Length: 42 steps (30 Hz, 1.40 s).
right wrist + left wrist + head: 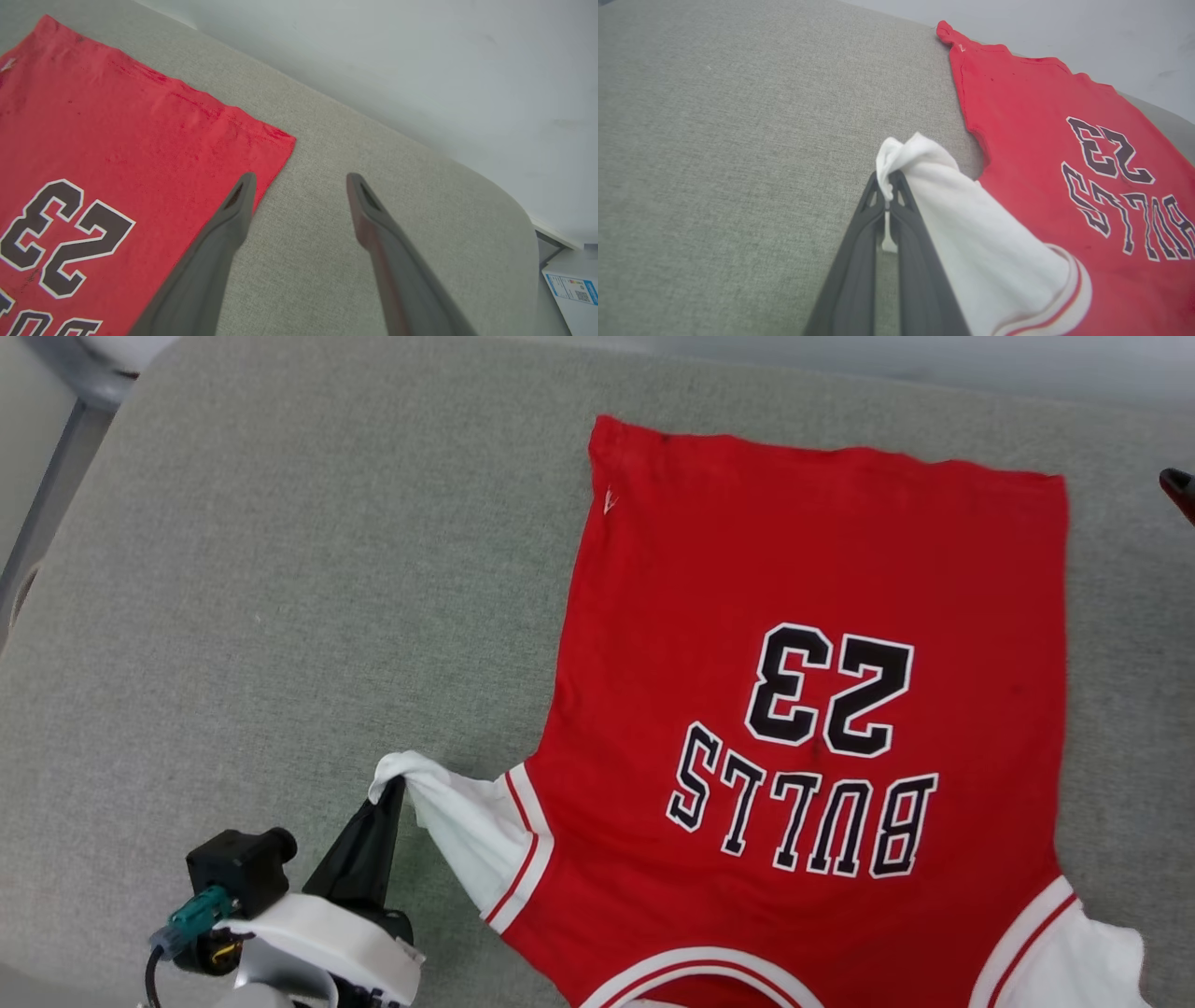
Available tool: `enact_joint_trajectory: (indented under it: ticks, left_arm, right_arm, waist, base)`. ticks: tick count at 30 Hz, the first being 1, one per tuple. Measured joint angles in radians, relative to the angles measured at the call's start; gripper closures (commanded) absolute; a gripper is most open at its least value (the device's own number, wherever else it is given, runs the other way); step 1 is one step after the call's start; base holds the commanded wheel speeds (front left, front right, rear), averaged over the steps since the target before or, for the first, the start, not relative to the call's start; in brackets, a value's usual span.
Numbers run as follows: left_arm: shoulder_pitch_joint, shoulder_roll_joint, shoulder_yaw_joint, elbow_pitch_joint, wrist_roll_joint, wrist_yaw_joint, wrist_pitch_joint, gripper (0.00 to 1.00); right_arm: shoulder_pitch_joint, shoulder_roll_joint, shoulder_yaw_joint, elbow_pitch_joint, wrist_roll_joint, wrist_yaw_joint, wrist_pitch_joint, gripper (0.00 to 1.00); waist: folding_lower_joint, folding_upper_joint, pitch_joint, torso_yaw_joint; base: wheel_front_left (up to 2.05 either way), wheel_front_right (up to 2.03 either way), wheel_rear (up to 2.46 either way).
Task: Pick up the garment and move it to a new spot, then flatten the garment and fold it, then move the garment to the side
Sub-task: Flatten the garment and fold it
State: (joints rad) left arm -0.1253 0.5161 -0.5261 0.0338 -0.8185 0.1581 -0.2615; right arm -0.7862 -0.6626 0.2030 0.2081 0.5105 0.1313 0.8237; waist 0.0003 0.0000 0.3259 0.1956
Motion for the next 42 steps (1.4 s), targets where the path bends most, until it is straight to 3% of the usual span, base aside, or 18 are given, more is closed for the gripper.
enact_joint_trajectory:
  ticks: [5,9,17,24,25,26,38,42]
  left_arm:
    - [-0.041,-0.046,0.011,0.002,0.038,-0.032,0.0,1.0]
    - [-0.069,-0.076,0.022,0.005,0.069,-0.052,0.0,1.0]
    - [-0.095,-0.117,0.046,0.011,0.106,-0.08,0.0,1.0]
    - [-0.117,-0.145,0.068,0.029,0.14,-0.105,-0.002,1.0]
    - [-0.119,-0.146,0.072,0.031,0.143,-0.107,-0.002,1.0]
    - [-0.121,-0.147,0.074,0.034,0.147,-0.11,-0.002,1.0]
    - [-0.086,-0.154,0.112,0.059,0.162,-0.114,-0.002,1.0]
    - [-0.053,-0.14,0.123,0.061,0.158,-0.106,-0.002,1.0]
  right_arm:
    - [-0.12,-0.011,0.035,0.094,0.0,0.0,0.191,0.0]
    - [-0.184,-0.01,0.047,0.144,-0.02,0.0,0.267,0.0]
    - [-0.223,0.014,0.048,0.213,-0.056,0.0,0.3,0.0]
    - [-0.217,-0.011,0.084,0.221,-0.042,0.0,0.3,0.0]
    - [-0.217,-0.013,0.084,0.221,-0.038,0.0,0.3,0.66]
    - [-0.217,-0.017,0.087,0.219,-0.035,0.0,0.292,1.0]
    - [-0.195,-0.001,0.107,0.244,0.015,0.0,0.118,1.0]
    - [-0.15,-0.026,0.136,0.222,0.053,0.0,0.055,1.0]
  waist:
    - [0.0,0.0,0.077,0.042]
    - [0.0,0.0,0.134,0.071]
    - [0.0,0.0,0.225,0.103]
    - [-0.0005,0.0,0.276,0.116]
    - [-0.0004,0.0,0.278,0.115]
    - [-0.0005,0.0,0.278,0.114]
    - [-0.0003,0.0,0.2,0.079]
    - [-0.0003,0.0,0.144,0.059]
  base:
    - [0.0,0.0,0.0]
    - [0.0,0.0,0.0]
    - [0.0,0.0,0.0]
    - [0.0,0.0,0.0]
    - [0.0,0.0,0.0]
    - [0.0,0.0,0.0]
    - [0.0,0.0,0.0]
    - [0.0,0.0,0.0]
